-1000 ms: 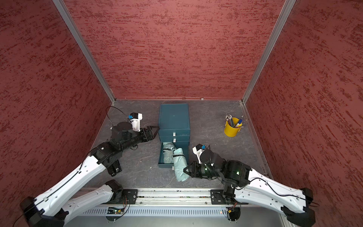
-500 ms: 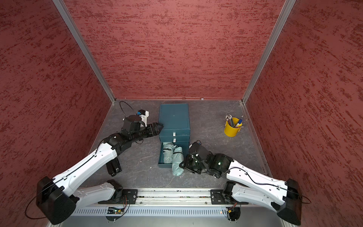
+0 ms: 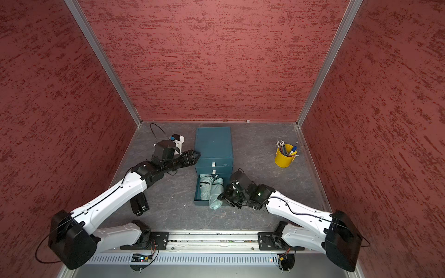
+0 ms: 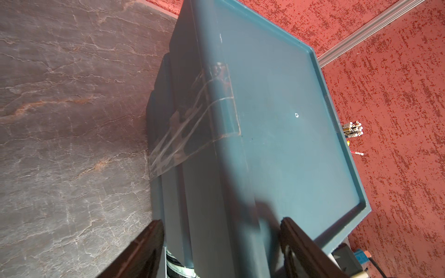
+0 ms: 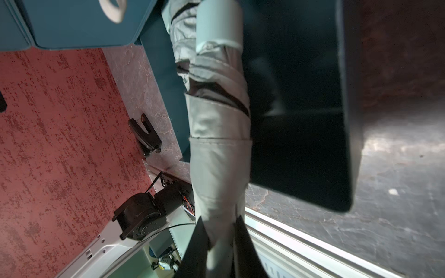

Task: Place the umbrella in the drawer by color
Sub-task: Place the umbrella in the drawer.

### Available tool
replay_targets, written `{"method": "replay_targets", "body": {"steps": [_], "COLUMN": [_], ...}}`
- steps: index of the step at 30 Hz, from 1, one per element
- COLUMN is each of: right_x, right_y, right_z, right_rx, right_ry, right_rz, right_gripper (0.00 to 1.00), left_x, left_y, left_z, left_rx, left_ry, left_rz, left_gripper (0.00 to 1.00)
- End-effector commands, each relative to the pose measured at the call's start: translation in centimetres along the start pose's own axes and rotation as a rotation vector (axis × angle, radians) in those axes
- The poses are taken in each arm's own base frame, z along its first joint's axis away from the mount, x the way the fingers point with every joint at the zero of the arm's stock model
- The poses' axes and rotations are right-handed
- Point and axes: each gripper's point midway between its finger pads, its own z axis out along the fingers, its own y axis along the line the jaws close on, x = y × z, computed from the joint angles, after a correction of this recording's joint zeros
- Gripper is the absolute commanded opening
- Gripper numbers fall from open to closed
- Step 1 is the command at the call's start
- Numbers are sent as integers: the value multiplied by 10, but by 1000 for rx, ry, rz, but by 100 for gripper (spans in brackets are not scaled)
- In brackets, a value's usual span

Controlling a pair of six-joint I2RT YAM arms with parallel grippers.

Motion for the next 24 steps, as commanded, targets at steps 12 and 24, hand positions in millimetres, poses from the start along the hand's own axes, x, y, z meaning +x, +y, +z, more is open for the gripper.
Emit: {"method": "replay_targets", "body": {"steps": [12,24], "right_x": [-47,-61], "right_y": [31,27], "right_z": [6,-4], "right_rx": [-122,-38], "right_ry": [-37,-128], "right_rz": [-1,-125], "right_gripper": [0,62], "left_x": [13,14], "left_y": [22,20], "left_z": [6,7], "left_rx": [-71,-57], "left_ry": [52,58], "left_rz": [35,34], "left_gripper": [74,73]}}
